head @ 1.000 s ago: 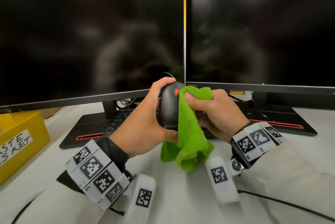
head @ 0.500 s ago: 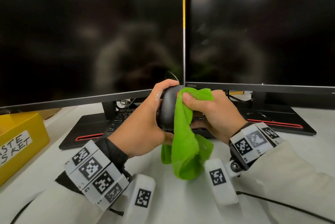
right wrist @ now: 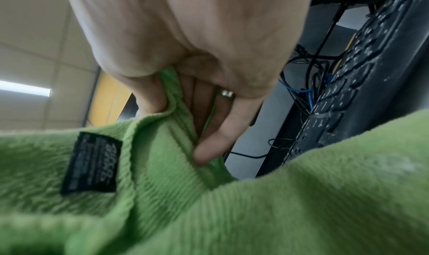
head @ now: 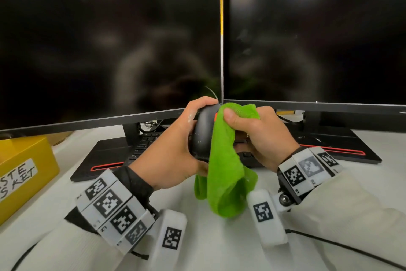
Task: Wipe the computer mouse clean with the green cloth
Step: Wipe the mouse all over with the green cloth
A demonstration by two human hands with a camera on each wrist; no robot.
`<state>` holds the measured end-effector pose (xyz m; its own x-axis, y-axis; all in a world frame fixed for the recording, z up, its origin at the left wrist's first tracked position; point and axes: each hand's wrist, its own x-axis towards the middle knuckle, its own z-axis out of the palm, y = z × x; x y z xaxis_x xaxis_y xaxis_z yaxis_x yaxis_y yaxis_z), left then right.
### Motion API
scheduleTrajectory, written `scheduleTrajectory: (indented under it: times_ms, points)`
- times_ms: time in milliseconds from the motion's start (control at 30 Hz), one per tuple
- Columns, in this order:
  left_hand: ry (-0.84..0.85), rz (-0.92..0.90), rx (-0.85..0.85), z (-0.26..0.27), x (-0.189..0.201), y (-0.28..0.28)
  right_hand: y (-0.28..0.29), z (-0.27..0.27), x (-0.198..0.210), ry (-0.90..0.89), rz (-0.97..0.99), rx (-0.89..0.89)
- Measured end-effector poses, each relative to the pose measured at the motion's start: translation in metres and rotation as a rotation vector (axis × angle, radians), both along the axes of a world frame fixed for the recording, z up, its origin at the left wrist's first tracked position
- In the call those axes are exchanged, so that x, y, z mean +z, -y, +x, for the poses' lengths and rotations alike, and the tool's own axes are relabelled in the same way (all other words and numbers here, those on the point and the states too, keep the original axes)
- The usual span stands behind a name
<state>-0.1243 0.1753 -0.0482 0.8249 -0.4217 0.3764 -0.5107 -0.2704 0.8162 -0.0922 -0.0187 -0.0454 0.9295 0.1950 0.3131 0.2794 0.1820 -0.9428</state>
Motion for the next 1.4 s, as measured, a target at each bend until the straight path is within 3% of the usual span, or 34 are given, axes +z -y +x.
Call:
scheduleTrajectory:
  times_ms: [133, 433, 633, 833, 1100, 1400]
  points:
    - [-0.006, 0.009, -0.002, 0.003, 0.0, -0.004, 0.004, 0.001, -0.003, 0.01, -0.02, 0.063]
    - [0.065, 0.032, -0.025, 0.001, 0.0, 0.002, -0.002, -0.002, 0.002, -0.067, -0.016, -0.096]
    - [0.074, 0.057, -0.013, 0.001, -0.001, 0.0, 0.002, -0.004, 0.006, -0.088, -0.036, -0.03]
    - [0.092, 0.082, -0.034, 0.001, 0.001, 0.004, -0.001, -0.005, 0.006, -0.076, -0.023, -0.115]
    - [0.028, 0.042, -0.021, 0.003, -0.002, -0.003, 0.005, -0.002, 0.004, -0.08, -0.051, 0.008]
    - [0.047, 0.056, -0.032, 0.0, 0.0, 0.002, -0.002, -0.003, 0.005, -0.068, -0.003, -0.099]
